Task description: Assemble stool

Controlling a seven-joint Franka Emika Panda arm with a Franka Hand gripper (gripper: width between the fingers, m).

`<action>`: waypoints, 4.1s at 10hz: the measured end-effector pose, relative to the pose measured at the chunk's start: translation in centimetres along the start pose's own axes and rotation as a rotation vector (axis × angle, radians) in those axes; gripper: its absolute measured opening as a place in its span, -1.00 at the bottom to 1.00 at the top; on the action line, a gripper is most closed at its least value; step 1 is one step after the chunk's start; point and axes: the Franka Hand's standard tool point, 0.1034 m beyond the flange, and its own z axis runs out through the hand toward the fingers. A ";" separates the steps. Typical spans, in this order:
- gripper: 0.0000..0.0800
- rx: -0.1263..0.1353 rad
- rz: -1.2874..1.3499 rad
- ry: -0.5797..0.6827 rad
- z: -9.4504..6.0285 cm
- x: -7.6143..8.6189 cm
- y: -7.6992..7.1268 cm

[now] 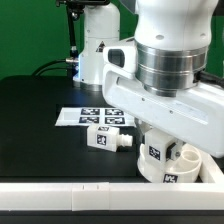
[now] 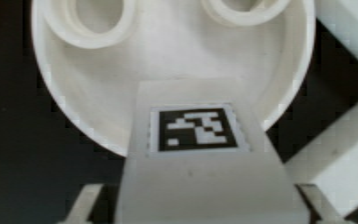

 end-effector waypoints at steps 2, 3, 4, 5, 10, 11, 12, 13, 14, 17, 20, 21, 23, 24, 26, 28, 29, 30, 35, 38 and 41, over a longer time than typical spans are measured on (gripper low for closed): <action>-0.16 0.078 0.261 0.065 0.1 0.7 0.7; -0.16 0.078 0.316 0.079 0.1 0.8 0.9; -0.16 0.122 0.392 0.091 0.2 1.2 0.6; -0.16 0.135 0.541 0.092 0.3 1.1 1.3; 0.07 0.133 0.615 0.085 0.5 0.9 1.7; 0.49 0.138 0.595 0.087 0.2 0.7 1.5; 0.59 0.153 0.566 0.087 -1.2 0.1 1.4; 0.62 0.162 0.541 0.080 -2.5 -0.8 2.1; 0.62 0.160 0.533 0.075 -3.2 -1.9 2.6; 0.62 0.152 0.509 0.073 -2.7 -2.2 2.6; 0.62 0.153 0.476 0.072 -3.0 -3.3 2.5; 0.62 0.159 0.446 0.068 -3.3 -4.8 3.5; 0.62 0.139 0.420 0.052 -3.0 -6.8 5.2; 0.62 0.139 0.388 0.055 -3.0 -6.6 5.1; 0.62 0.136 0.319 0.058 -2.9 -6.7 5.0; 0.62 0.140 0.171 0.073 -2.4 -7.0 5.4; 0.62 0.141 0.105 0.080 -1.8 -7.6 6.4; 0.62 0.127 0.022 0.083 -1.3 -8.1 7.2; 0.62 0.187 0.115 0.071 0.3 -7.9 9.0; 0.62 0.191 0.125 0.088 1.5 -5.1 11.9; 0.62 0.188 0.120 0.087 1.6 -5.3 11.8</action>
Offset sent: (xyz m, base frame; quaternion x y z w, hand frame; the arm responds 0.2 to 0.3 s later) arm -0.0081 0.0087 -0.0128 0.0968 -0.0108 0.2065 0.9736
